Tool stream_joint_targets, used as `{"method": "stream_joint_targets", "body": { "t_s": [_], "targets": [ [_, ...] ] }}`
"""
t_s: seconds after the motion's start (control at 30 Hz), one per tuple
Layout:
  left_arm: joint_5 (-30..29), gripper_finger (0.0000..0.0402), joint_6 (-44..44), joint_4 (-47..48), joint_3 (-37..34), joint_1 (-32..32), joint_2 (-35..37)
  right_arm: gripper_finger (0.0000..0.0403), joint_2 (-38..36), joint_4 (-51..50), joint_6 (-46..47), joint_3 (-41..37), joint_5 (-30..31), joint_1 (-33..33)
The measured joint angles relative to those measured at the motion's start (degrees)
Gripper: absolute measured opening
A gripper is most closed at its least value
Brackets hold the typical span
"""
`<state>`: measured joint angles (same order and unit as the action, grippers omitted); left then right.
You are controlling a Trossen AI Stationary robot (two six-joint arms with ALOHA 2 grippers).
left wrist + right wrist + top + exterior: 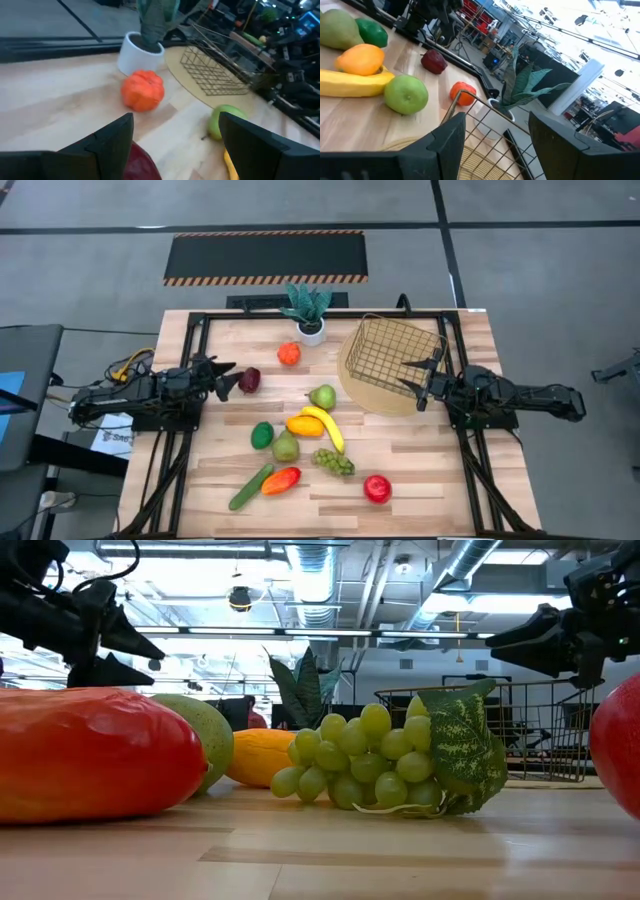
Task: Build produce basket
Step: Put the red apple into the wire basket
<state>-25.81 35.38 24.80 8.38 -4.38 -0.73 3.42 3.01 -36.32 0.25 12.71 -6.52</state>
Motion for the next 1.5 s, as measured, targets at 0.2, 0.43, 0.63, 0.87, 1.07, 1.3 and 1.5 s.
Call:
{"method": "stream_joint_targets", "body": {
  "t_s": [0.2, 0.43, 0.63, 0.87, 1.07, 1.3, 1.5],
  "targets": [
    [-1.1, 0.0279, 7.9, -0.1, 0.0, 0.0, 0.0, 0.024, 0.0, 0.0, -0.1, 0.0, 0.0, 0.0],
    [-1.2, 0.0279, 14.3, -0.2, 0.0, 0.0, 0.0, 0.024, 0.0, 2.7, 22.5, 0.0, -0.5, 0.2],
    [-1.7, 0.0279, 15.3, -0.3, 0.0, 0.0, 0.0, 0.024, -0.1, 7.1, 57.1, 0.2, -0.6, 0.2],
    [-2.2, 0.0279, 18.3, -0.3, 0.0, 0.0, 0.0, 0.024, -0.1, 6.8, 79.7, 0.7, -0.6, 0.1],
    [-1.4, 0.0279, 21.8, -0.3, 0.0, 0.0, 0.0, 0.024, -0.1, 5.6, 83.0, 0.9, -0.6, 0.1],
    [-1.9, 0.0279, 25.9, -3.3, -0.3, 0.0, 0.0, 0.024, -0.1, 9.8, 88.8, 0.9, -0.6, -0.3],
    [-1.1, 0.0284, 24.9, -12.2, -0.3, 0.0, -0.1, 0.024, 1.4, 13.5, 79.4, 8.8, -0.3, -0.8]
  ]
}}
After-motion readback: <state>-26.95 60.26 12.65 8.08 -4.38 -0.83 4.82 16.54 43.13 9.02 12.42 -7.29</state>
